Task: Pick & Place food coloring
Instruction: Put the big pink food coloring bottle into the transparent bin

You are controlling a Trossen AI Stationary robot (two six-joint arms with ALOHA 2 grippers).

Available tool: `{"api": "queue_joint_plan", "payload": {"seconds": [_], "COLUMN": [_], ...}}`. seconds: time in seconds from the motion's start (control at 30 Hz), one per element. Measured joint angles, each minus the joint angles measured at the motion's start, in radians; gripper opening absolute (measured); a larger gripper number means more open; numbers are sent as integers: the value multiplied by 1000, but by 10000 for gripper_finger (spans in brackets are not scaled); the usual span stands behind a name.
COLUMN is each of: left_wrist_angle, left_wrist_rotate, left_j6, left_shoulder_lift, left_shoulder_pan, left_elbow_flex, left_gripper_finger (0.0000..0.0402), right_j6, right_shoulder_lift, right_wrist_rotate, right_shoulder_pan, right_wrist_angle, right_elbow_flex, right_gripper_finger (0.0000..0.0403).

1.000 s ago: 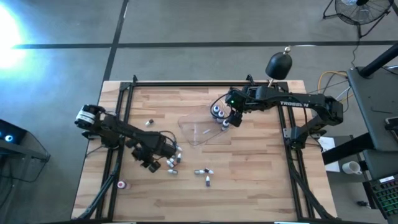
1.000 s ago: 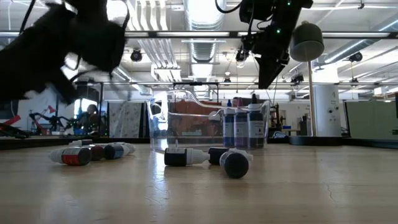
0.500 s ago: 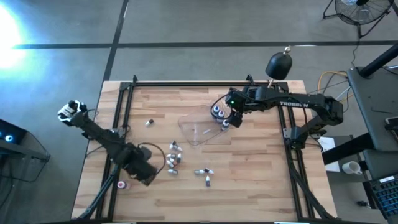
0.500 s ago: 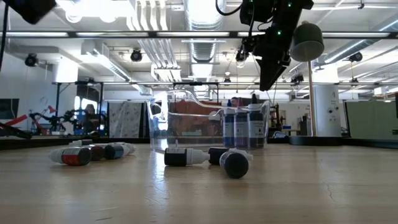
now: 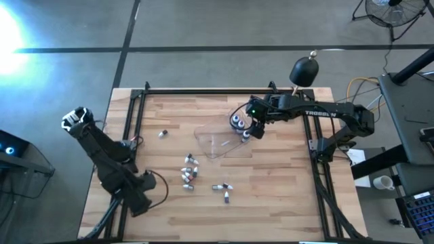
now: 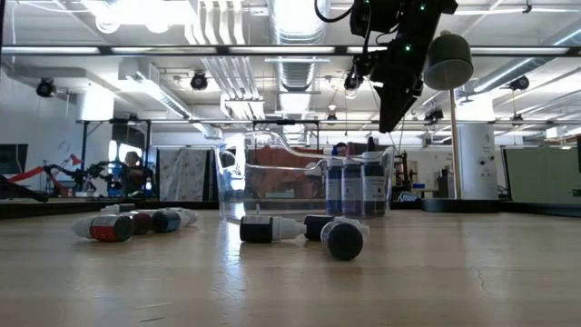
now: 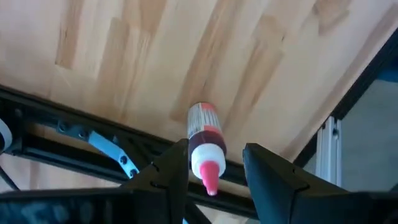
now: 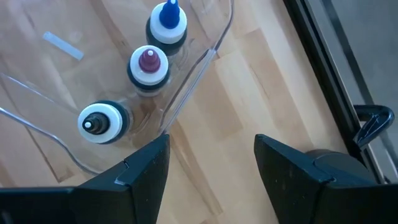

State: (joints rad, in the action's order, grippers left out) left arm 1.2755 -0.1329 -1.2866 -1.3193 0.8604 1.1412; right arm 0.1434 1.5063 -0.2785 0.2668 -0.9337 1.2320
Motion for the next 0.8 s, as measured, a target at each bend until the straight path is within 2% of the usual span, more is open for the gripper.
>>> {"api": "queue_joint_plan", "payload": {"seconds": [0.07, 0.23, 0.3, 0.47, 0.63, 0.8], "left_wrist_angle": [-1, 1, 8, 21, 93, 115], "left_wrist_rotate": [26, 195, 222, 220, 83, 76], "left_j6": [-15, -54, -58, -84, -87, -100], "left_shoulder_lift": [0, 1, 1, 1, 11, 23], "left_shoulder_pan": [27, 126, 164, 223, 240, 229], "left_elbow_flex": [0, 0, 0, -1, -16, -8], "left_gripper_finger": [126, 126, 126, 126, 126, 126], "right_j6": [-9, 12, 26, 33, 33, 29], "right_shoulder_lift": [0, 0, 0, 0, 0, 0], "right_wrist_rotate": [0, 0, 0, -1, -10, -12], "right_shoulder_pan": [0, 0, 0, 0, 0, 2], "right_wrist_angle": [0, 0, 0, 3, 7, 12], "right_elbow_flex": [0, 0, 0, 0, 0, 0], "right_gripper_finger": [228, 228, 228, 228, 228, 228]}}
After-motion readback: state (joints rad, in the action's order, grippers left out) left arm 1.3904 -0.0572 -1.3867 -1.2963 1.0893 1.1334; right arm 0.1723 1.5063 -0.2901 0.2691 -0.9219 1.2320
